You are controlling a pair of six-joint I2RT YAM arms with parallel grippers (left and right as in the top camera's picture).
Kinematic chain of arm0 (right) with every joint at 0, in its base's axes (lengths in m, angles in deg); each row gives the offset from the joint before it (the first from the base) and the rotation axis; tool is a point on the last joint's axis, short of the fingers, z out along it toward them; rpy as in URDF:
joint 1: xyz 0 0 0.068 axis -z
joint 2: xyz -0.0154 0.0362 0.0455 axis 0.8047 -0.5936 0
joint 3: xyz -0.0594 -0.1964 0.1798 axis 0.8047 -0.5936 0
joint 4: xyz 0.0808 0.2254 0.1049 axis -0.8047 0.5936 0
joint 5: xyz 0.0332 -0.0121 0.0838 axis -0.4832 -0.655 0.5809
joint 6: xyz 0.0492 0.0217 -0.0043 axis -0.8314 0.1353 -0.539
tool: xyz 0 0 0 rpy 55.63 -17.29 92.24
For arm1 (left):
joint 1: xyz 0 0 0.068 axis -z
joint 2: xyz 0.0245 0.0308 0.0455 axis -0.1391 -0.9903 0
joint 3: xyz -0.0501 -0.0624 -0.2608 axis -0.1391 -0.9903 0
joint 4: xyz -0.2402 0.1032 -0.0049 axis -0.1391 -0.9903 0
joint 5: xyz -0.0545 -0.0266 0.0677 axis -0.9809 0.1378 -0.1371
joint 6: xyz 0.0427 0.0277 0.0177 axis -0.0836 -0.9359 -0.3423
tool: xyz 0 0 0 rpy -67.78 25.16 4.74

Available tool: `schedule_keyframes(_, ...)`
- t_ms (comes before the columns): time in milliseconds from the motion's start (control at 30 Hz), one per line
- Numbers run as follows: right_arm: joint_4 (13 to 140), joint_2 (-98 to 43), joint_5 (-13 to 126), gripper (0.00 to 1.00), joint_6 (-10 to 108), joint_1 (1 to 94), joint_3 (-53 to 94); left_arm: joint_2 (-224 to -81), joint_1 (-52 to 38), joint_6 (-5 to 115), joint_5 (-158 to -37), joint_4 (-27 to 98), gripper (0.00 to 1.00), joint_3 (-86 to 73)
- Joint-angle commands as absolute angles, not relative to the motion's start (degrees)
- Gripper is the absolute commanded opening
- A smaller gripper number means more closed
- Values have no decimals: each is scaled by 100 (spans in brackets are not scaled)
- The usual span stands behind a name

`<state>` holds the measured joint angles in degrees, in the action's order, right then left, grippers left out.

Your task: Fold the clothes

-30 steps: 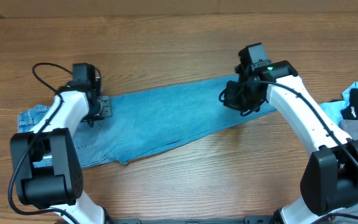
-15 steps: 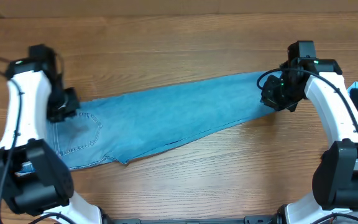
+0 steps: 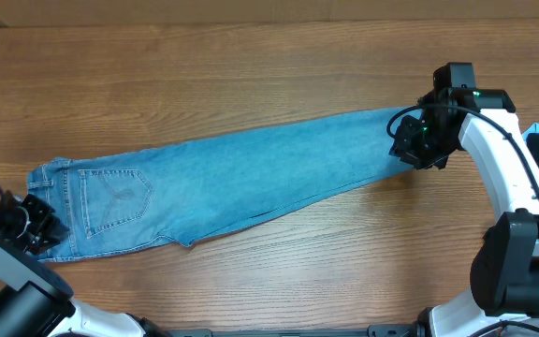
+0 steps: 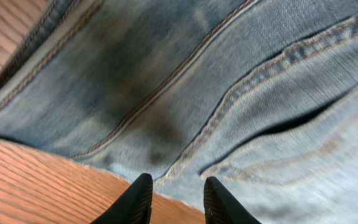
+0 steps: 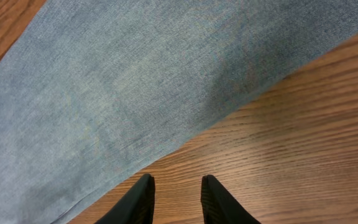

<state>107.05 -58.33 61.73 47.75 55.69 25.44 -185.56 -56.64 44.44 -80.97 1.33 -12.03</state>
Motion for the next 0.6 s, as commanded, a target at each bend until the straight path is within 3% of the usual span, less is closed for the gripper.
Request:
schedule_keyframes(0, 10549, -5858, 6809, 24, 5297, 5477, 2317, -18256, -5990, 4164, -8857, 44, 31, -875)
schedule_keyframes(133, 10222, -5910, 7639, 8, 5706, 5049, 2053, -17988, -5963, 3856, -9607, 50, 30, -827)
schedule_keyframes(200, 9964, -5910, 7501, 4, 5702, 4673, 1849, -17920, -5723, 3544, -9926, 53, 32, -827)
schedule_keyframes(333, 9310, -6008, 6660, 4, 4983, 4114, 1349, -17922, -5083, 3504, -9570, 92, 33, -827)
schedule_keyframes(567, 8101, -6358, 6457, 4, 4220, 4070, 586, -17922, -4326, 3502, -9445, 247, 33, -827)
